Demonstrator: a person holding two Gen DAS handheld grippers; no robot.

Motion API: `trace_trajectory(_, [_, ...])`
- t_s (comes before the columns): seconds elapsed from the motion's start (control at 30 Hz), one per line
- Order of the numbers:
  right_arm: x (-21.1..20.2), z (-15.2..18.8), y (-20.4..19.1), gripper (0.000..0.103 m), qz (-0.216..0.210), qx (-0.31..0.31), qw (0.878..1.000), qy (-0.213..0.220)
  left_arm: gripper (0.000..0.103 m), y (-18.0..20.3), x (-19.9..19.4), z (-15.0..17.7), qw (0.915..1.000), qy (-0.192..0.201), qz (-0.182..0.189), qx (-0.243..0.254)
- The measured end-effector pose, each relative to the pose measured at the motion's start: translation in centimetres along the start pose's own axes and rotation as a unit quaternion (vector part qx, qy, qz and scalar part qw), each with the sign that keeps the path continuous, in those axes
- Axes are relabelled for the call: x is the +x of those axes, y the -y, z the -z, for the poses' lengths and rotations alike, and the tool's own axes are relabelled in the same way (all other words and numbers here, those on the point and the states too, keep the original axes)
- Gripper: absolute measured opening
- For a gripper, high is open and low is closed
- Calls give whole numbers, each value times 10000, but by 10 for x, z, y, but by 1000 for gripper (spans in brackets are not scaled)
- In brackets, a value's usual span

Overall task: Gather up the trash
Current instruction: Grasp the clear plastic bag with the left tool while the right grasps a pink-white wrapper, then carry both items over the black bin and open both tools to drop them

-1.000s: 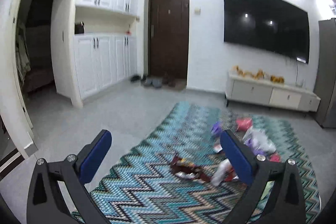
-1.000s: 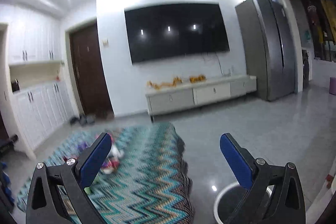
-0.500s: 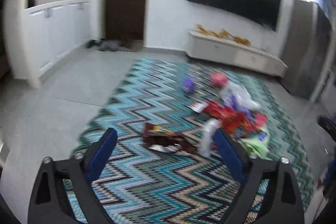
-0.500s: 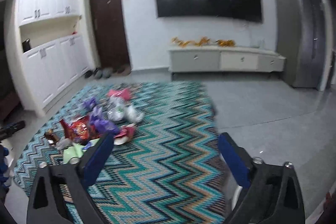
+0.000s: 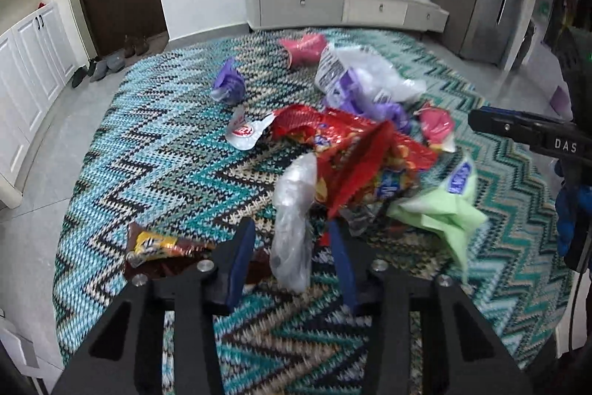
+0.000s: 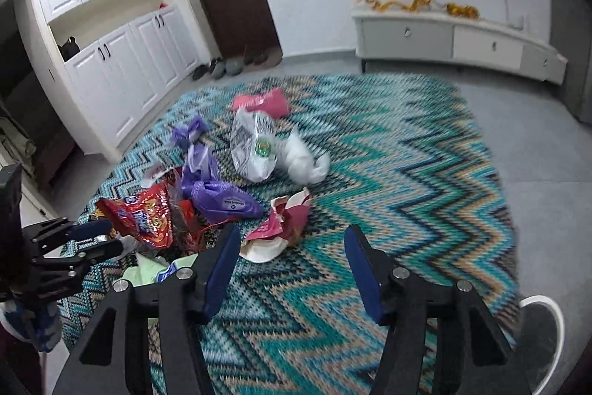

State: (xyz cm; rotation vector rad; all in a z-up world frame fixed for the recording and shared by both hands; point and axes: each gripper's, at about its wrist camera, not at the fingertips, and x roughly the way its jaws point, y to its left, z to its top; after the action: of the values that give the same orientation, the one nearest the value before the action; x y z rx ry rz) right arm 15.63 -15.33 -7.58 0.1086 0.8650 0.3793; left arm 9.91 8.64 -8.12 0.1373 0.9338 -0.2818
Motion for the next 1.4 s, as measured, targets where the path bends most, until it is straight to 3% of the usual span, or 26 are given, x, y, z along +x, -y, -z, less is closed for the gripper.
trace_trajectory(0.17, [32, -3, 2, 46, -134, 72, 9994, -299, 17, -1, 13, -3, 9999, -151, -38, 13])
trace_trajectory(0.33, [46, -1, 8, 25, -394, 264, 9980, -421, 9, 0, 14, -4, 9998, -119, -93, -136])
trace_trajectory(0.7, [-18, 12, 12, 23, -583, 306, 9973, 315, 6, -3, -39, -11, 9915, 613, -894, -715])
trace_trajectory(0.8, [-42, 16, 17, 23, -557, 392, 9961, 567, 6, 6, -63, -20, 9883, 929, -881, -832])
trace_trajectory(0.97, [-87, 26, 50, 23, -288, 679, 9929, 937, 6, 51, -83, -44, 9897, 1199, -585, -514])
trace_trajectory(1.1, [-128, 43, 96, 23, 138, 1034, 9876, 1175, 6, 111, -79, -59, 9928, 1189, -113, -96])
trace_trajectory(1.4, [-184, 121, 218, 24, 1372, 1937, 9658, 1046, 7, 272, -41, -84, 9881, 730, 1019, 887])
